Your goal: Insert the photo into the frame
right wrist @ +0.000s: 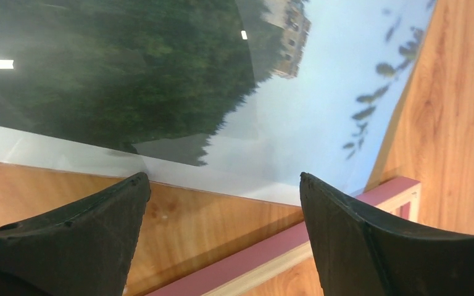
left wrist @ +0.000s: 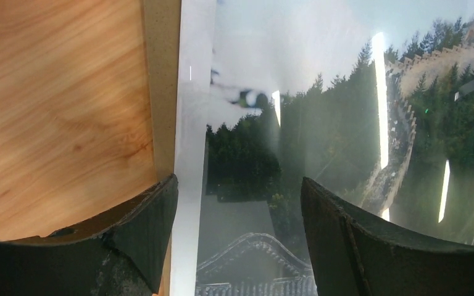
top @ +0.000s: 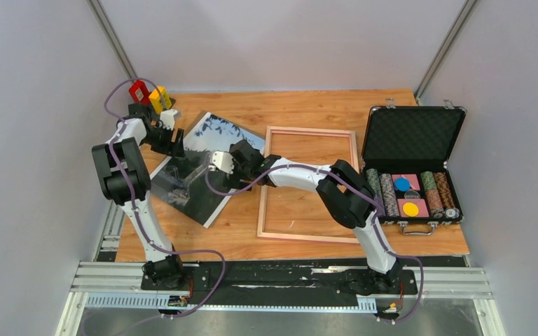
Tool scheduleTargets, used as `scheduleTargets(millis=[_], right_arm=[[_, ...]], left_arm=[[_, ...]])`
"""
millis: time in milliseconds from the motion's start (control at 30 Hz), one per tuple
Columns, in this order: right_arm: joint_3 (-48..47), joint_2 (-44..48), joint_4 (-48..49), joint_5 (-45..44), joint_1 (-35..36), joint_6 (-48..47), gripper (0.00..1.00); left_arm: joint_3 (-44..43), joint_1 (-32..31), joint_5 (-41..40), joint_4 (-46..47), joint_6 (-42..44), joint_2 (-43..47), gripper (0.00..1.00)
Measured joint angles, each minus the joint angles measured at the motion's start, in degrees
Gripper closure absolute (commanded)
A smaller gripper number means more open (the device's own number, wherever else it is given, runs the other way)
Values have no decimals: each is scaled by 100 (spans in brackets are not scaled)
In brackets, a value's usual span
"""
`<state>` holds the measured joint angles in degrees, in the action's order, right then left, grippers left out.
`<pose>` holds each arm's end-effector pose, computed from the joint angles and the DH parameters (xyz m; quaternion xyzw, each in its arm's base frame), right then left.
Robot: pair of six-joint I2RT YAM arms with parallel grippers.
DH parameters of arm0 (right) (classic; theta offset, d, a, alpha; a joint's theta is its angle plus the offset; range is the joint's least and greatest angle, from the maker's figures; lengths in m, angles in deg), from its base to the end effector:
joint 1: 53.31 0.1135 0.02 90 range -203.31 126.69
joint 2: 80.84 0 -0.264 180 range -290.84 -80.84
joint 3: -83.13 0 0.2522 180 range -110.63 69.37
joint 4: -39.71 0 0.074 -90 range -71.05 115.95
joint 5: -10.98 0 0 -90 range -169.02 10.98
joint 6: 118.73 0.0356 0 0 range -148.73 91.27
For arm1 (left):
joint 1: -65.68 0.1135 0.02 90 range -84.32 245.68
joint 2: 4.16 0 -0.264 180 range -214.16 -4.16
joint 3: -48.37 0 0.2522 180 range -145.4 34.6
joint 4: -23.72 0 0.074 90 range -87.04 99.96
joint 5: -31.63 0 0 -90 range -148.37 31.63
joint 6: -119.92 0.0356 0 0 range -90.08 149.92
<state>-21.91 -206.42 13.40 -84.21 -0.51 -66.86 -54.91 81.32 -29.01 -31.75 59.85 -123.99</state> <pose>0.2956 0.3841 0.1599 -0.6505 0.6634 0.0051 0.3697 0.4144 0.0979 0.1708 0.1581 0.9431 -0.1722 0.2363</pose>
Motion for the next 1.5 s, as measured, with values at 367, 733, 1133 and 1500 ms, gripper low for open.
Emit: scheduleTargets(millis=[367, 733, 1133, 1500], right_arm=[[-643, -546, 588, -354, -332, -251, 5], [-649, -490, 468, -374, -428, -92, 5], [229, 339, -592, -33, -470, 564, 5], [151, 407, -1132, 570, -476, 1792, 6]], left_arm=[[396, 179, -107, 114, -212, 269, 23], [715, 256, -378, 188, -785, 520, 23], [1080, 391, -643, 223, -1106, 815, 23], [1513, 402, -702, 382, -1147, 1132, 22]])
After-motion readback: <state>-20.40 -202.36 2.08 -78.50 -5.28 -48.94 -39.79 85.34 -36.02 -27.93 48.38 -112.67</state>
